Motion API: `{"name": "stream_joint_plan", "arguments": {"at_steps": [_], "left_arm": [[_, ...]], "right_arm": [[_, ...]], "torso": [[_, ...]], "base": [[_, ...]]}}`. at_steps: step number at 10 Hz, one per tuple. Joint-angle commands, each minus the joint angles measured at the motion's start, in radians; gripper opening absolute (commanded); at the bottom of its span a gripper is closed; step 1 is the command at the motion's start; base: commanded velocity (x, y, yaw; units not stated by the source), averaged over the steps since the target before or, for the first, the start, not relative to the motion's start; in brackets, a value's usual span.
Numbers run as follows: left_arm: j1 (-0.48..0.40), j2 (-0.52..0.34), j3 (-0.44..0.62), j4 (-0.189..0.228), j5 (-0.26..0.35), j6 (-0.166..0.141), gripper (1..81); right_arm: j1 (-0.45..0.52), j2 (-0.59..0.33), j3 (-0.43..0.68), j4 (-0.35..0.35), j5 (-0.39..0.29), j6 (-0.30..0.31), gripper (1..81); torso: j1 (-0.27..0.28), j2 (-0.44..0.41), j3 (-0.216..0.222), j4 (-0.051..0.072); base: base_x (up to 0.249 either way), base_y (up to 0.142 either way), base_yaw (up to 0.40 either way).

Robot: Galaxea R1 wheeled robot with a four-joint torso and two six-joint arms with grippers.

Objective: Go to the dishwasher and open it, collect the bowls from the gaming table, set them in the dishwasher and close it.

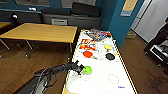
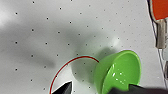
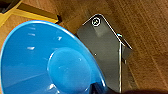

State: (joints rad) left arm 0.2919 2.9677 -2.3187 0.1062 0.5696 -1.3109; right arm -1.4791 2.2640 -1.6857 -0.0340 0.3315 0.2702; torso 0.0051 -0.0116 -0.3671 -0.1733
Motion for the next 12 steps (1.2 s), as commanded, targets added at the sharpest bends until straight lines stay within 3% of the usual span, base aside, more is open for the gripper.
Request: {"name": "stream_joint_plan", "arguments": {"at_steps": [1, 5, 8, 11, 12], "left_arm": [[-0.139, 0.027, 0.012, 0.024, 0.027, -0.004, 81.1], [-0.113, 0.042, 0.012, 0.047, 0.03, -0.008, 81.1], [-0.095, 0.044, 0.01, 0.059, 0.042, -0.091, 81.1], [-0.078, 0.042, 0.005, 0.132, 0.081, -0.196, 81.1], [-0.073, 0.042, 0.01, 0.144, 0.082, -0.197, 81.1]], "right_arm": [[0.015, -0.047, 0.017, -0.015, -0.052, 0.0, 1.0], [0.016, -0.045, 0.017, -0.017, -0.052, 0.0, 1.0], [0.016, -0.042, 0.015, -0.017, -0.052, 0.0, 1.0], [0.019, -0.035, 0.009, -0.015, -0.052, 0.0, 1.0], [0.021, -0.033, 0.008, -0.015, -0.052, 0.0, 1.0]], "torso": [[0.0, 0.0, 0.0, 0.0], [0.0, 0.0, 0.0, 0.0], [0.0, 0.0, 0.0, 0.0], [0.0, 0.0, 0.0, 0.0], [0.0, 0.0, 0.0, 0.0]], "base": [[0.0, 0.0, 0.0], [0.0, 0.0, 0.0], [0.0, 0.0, 0.0], [0.0, 0.0, 0.0], [0.0, 0.0, 0.0]]}}
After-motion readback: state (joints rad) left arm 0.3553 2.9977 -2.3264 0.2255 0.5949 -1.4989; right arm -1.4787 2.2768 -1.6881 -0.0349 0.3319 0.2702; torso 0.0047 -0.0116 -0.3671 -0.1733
